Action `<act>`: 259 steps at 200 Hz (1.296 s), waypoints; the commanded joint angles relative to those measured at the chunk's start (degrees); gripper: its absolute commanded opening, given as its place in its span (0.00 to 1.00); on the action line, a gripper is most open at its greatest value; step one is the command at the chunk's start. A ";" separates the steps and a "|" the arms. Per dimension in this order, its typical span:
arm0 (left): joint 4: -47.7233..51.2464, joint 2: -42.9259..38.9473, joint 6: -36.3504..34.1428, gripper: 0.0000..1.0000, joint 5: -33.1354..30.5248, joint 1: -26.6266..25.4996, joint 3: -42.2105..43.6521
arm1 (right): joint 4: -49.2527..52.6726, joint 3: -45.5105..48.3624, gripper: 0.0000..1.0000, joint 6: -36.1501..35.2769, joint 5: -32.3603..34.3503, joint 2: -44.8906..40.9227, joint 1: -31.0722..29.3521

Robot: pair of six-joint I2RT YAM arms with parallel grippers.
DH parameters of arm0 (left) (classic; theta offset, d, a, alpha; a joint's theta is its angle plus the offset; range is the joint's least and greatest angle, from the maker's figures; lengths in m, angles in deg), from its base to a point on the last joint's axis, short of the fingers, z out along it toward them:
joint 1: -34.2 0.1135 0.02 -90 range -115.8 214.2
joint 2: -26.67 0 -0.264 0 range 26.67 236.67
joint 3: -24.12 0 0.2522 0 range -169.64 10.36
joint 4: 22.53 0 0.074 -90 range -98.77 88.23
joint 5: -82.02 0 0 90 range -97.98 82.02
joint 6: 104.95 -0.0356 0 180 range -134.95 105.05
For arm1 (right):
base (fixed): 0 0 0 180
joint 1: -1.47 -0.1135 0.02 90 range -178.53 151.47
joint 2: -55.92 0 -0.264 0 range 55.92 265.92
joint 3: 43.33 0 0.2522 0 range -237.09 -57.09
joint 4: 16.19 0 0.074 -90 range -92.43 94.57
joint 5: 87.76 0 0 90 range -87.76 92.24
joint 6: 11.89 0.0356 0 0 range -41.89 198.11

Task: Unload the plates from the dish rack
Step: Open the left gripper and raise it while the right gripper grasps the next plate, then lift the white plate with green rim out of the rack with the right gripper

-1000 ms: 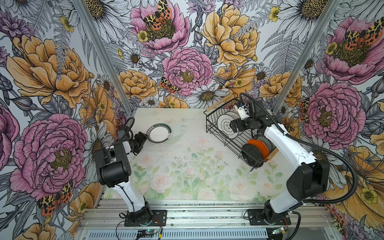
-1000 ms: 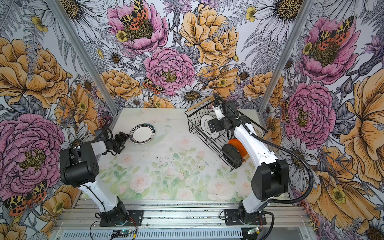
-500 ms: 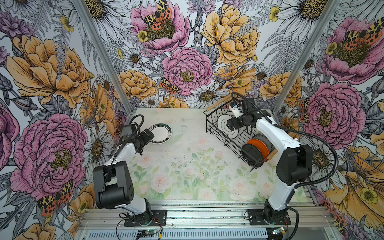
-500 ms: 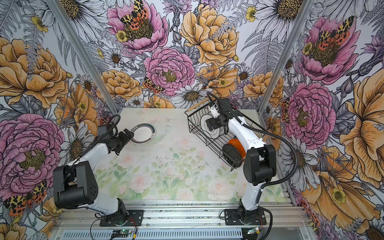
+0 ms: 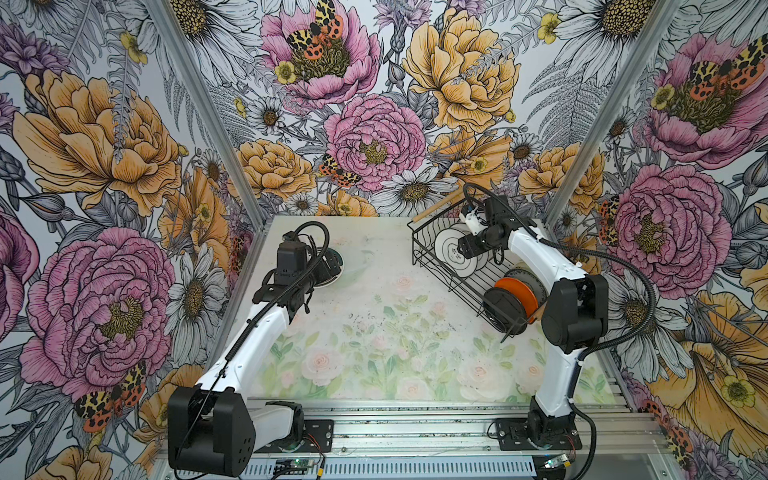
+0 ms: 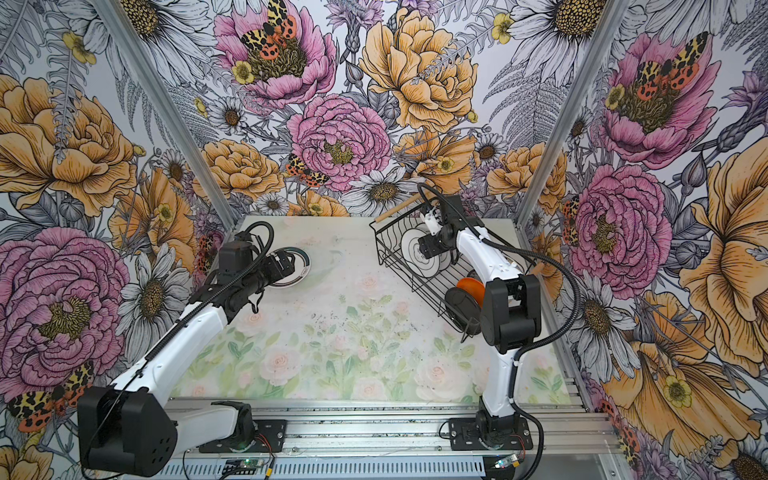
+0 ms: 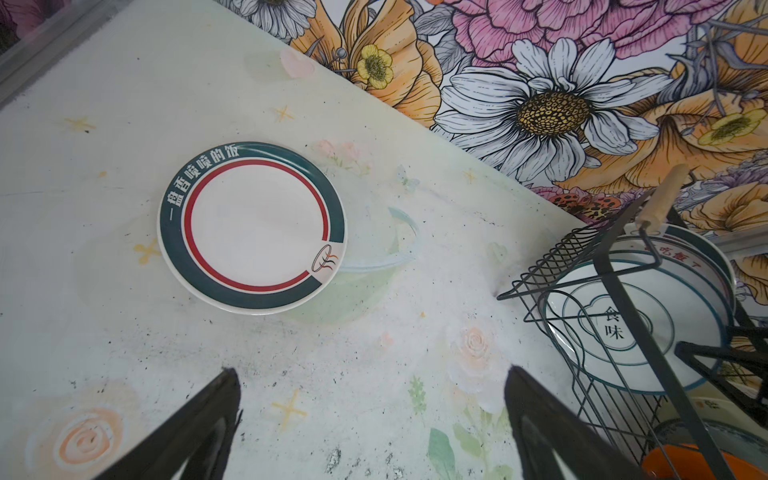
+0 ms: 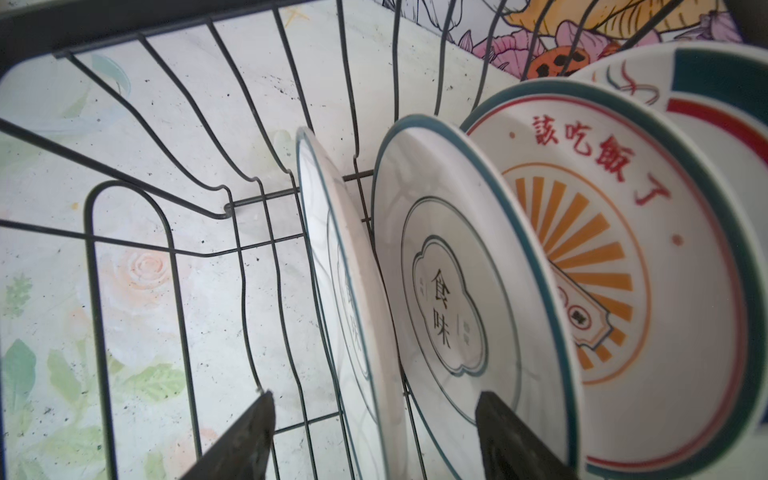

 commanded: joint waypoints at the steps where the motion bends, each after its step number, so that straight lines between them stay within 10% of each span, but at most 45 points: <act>1: -2.54 -0.35 -2.47 0.99 -3.98 -2.58 0.52 | -0.09 -2.81 0.71 -0.55 -1.62 1.22 0.10; 78: -7.53 1.30 -2.54 0.99 -11.77 -13.79 -0.97 | -0.16 -4.43 0.39 -2.13 -2.61 4.74 0.23; 129: -7.27 3.87 -9.61 0.99 -7.56 -14.60 -3.19 | -0.14 -4.30 0.29 -5.01 -5.14 4.68 0.98; 259: -3.39 9.09 -13.47 0.99 -21.51 -19.26 -6.76 | -0.31 -3.44 0.00 -8.33 -6.65 1.25 2.37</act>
